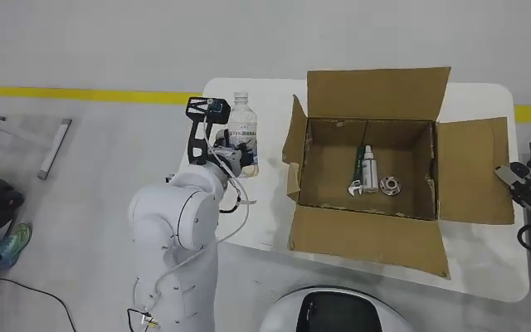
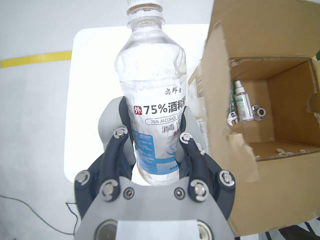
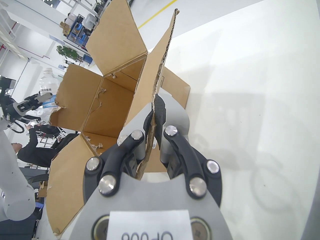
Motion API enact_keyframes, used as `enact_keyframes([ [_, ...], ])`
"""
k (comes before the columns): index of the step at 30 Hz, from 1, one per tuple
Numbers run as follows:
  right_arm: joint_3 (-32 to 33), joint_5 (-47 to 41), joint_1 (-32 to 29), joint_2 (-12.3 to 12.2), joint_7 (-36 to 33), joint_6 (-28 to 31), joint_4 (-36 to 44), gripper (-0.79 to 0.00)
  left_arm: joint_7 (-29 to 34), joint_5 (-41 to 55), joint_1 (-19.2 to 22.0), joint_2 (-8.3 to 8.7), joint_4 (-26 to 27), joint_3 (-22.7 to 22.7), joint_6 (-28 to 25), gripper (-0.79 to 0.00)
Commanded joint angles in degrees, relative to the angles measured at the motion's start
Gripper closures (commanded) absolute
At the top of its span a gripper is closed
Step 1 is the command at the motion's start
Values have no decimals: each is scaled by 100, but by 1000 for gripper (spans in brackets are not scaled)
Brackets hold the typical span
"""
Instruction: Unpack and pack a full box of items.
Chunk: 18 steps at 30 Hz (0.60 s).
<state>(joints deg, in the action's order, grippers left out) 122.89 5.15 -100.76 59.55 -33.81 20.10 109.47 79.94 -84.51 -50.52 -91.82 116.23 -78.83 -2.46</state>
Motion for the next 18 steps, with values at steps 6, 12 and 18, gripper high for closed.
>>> enact_keyframes([
  [6,-15,20,-14,-3,-20,32,-9,0,-97,-170,-192,40,-871,73,27,0],
  [12,-34,39,-14,-5,-17,41,-23,0,-239,-300,-273,64,-1625,123,132,0],
  [18,-60,70,-1,-9,-22,49,-43,0,-381,-267,-221,76,-2282,193,148,0],
])
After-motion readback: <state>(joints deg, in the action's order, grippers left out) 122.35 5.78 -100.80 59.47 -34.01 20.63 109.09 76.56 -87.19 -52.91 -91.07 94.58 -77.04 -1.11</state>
